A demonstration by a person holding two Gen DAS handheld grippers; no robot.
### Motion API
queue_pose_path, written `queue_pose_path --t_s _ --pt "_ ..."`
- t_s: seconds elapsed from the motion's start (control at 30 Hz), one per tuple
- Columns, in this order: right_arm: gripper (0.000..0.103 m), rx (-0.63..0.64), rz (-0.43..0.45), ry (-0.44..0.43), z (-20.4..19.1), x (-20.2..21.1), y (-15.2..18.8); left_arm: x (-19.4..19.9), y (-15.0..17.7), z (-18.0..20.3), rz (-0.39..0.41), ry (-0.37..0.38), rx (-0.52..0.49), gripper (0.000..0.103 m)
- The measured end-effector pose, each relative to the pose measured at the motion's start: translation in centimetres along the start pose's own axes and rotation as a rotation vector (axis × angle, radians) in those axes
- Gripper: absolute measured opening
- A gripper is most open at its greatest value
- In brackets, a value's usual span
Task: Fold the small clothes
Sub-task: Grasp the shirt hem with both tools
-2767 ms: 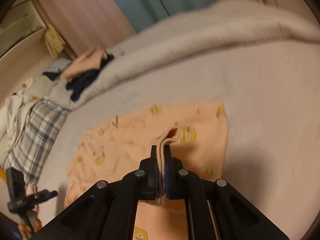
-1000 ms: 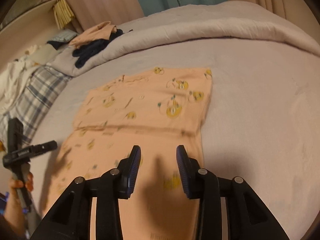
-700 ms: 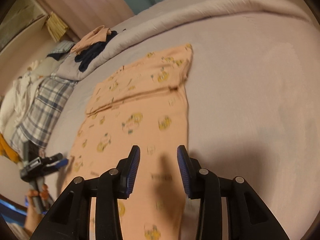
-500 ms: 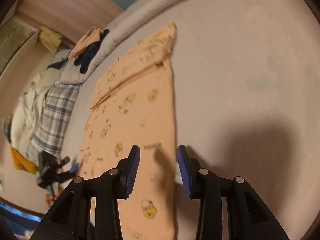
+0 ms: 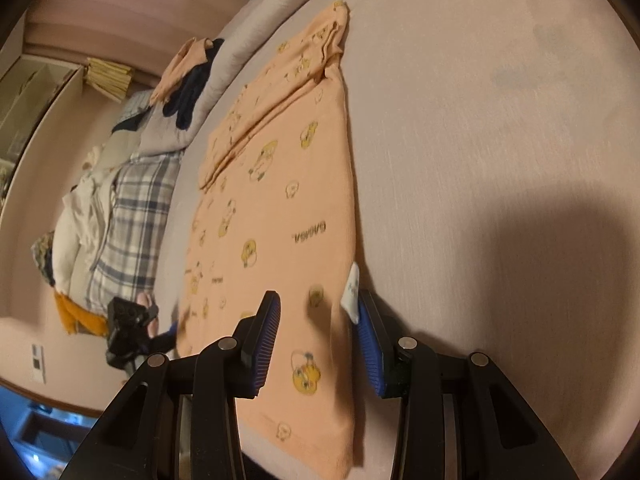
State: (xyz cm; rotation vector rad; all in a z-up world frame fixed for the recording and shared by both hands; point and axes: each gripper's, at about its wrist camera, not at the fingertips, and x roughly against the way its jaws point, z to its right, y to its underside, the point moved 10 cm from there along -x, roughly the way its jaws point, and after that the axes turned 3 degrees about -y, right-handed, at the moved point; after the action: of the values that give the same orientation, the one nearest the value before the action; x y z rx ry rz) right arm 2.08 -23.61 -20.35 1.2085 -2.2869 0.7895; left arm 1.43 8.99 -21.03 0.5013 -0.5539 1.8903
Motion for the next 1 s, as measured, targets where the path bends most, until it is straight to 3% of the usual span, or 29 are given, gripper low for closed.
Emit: queue_pose_path --t_s 0.27,0.57,0.73,1.0 --pt "0.039 0.033 -0.097 -0.044 -1.2 -0.5 3.8 -0.4 2.5 0.4 -0.052 0.019 -0.022 0.069" --pt "0.039 0.035 -0.092 -0.064 -1.8 -2.1 2.1 -2.0 1.6 0.9 -0.061 0.034 -0.027 0.067" --pt "0.039 0.048 -0.083 -0.067 -1.6 -2.3 1.2 -2.3 1.2 0.8 -0.048 0.022 -0.018 0.059" --pt "0.019 0.029 -0.044 -0.07 -0.7 -1.7 1.8 -1.8 1.6 -0.5 -0.018 -0.06 0.006 0.028"
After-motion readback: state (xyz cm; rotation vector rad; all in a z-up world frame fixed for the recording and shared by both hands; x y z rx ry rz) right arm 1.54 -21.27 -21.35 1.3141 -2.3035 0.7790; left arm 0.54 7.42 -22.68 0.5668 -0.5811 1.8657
